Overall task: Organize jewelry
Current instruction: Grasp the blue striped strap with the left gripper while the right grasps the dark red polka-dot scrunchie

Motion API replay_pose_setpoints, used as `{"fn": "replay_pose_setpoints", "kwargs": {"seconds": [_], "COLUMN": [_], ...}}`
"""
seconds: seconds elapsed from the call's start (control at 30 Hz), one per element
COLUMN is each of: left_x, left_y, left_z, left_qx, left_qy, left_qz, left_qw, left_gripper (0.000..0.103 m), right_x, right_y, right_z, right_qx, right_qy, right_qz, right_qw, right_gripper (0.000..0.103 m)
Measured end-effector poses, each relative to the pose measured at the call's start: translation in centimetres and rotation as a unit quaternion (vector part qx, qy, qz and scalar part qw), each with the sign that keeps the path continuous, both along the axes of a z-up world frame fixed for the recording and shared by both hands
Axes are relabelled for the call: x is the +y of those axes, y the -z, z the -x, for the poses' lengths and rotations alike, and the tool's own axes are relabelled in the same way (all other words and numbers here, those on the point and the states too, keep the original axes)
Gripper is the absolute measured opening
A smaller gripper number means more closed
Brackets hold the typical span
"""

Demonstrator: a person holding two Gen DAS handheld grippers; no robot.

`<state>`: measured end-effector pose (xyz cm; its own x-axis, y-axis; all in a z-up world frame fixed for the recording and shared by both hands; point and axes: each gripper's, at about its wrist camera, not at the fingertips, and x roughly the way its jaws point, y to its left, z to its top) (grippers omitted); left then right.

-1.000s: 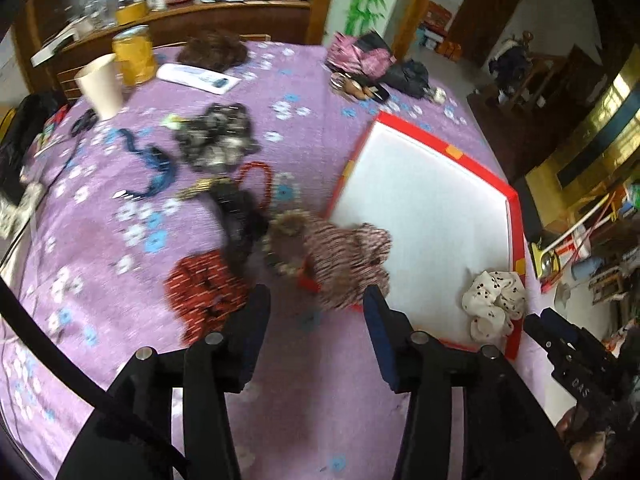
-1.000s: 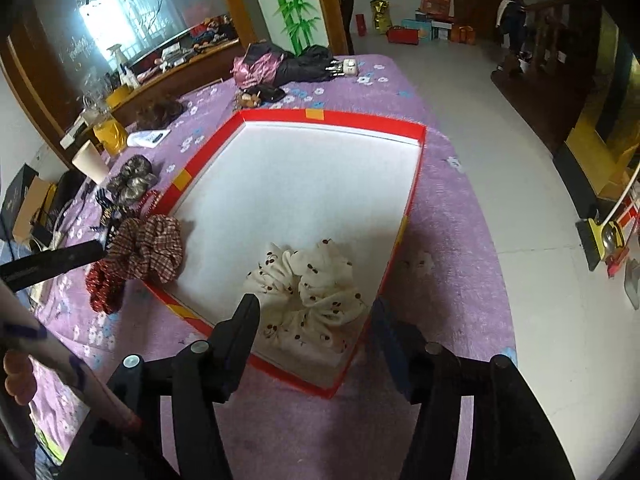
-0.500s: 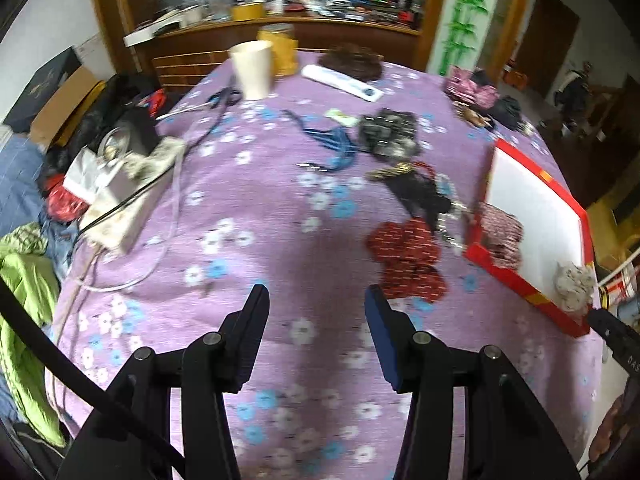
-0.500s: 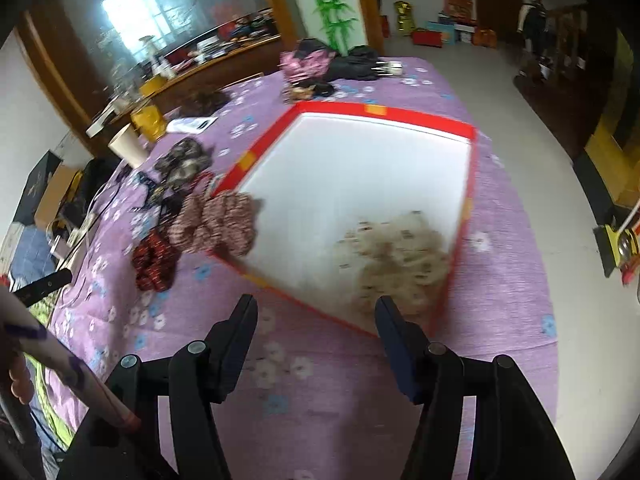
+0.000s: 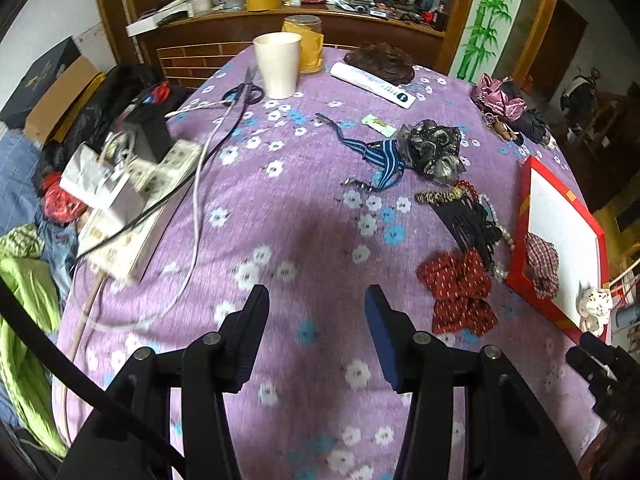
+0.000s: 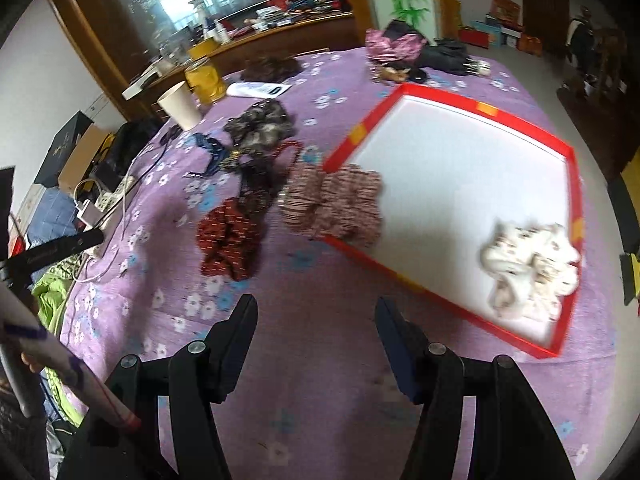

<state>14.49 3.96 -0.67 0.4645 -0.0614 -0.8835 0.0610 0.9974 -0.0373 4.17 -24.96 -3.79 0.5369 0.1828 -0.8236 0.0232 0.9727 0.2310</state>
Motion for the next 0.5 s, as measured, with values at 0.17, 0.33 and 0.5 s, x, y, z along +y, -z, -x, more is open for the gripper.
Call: {"fn": "replay_pose_setpoints", "kwargs": {"seconds": [0.17,0.33,0.5], "left_x": [-0.1,-1.0,-2.5], "left_y": [1.1,2.3,3.8], "left_z": [-4.0,-8.4,-12.8], "left_qx": [0.010,0.016,0.024], "left_qy": [0.016,0.032,0.043], "left_qz": [0.018,0.031,0.051], "left_qw": [0.9997,0.9989,0.9975], "left_gripper": [0.048,0.048,0.048], "right_x": [2.7,4.7,6.4], "right_y": [1.1,2.4,3.4], "right_z": [-1.9,-3.6,-5.8], "right_qx": [0.011,0.024,0.033], "right_qy": [-0.005,-0.012,-0.018], "right_qz": [-0.003,-0.005,-0.010], "right_qw": [1.000,1.000,0.999], "right_gripper": [0.065,0.066,0.069]}}
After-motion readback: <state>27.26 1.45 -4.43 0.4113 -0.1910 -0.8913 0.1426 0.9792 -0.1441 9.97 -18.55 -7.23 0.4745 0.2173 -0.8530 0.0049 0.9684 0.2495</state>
